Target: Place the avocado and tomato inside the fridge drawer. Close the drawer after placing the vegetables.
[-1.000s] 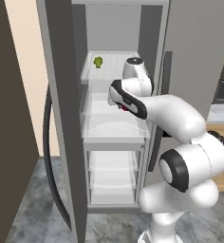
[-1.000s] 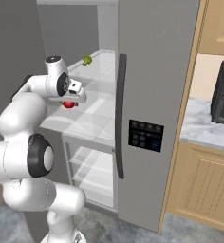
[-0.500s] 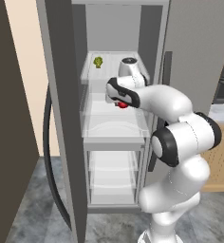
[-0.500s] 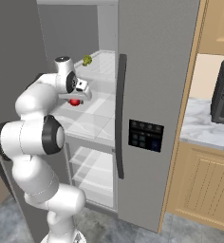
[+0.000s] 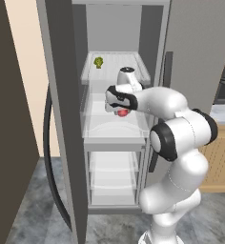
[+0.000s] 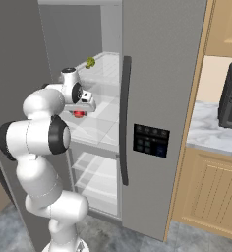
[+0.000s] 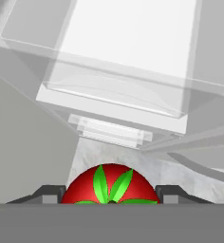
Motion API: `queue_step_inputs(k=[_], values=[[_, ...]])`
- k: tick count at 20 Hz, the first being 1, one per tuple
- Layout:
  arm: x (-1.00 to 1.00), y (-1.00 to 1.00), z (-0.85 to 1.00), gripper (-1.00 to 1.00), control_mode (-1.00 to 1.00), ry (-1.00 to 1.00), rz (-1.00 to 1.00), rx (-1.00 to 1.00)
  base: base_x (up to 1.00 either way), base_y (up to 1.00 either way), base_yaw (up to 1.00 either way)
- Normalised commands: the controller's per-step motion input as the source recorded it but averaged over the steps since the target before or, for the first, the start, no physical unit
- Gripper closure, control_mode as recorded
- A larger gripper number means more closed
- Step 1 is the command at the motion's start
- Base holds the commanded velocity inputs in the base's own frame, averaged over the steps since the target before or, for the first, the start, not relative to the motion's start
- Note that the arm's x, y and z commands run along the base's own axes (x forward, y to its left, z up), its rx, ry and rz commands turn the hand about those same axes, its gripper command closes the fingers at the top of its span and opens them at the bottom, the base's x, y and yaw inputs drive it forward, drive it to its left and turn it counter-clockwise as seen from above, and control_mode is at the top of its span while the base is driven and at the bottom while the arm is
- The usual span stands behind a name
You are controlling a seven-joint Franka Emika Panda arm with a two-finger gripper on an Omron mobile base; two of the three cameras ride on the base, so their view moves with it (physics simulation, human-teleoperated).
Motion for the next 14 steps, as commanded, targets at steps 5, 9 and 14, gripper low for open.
queue_step_inputs(k=[5, 9, 14], values=[[0.0, 0.0, -0.46, 1.0, -1.0, 0.0, 0.05, 0.0, 0.0, 0.0, 0.0], [-0.03, 0.0, -0.26, -1.0, -1.0, 0.0, 0.04, 0.0, 0.0, 0.0, 0.0], [-0.07, 0.0, -0.01, -1.0, -1.0, 0.0, 0.01, 0.0, 0.0, 0.0, 0.0]])
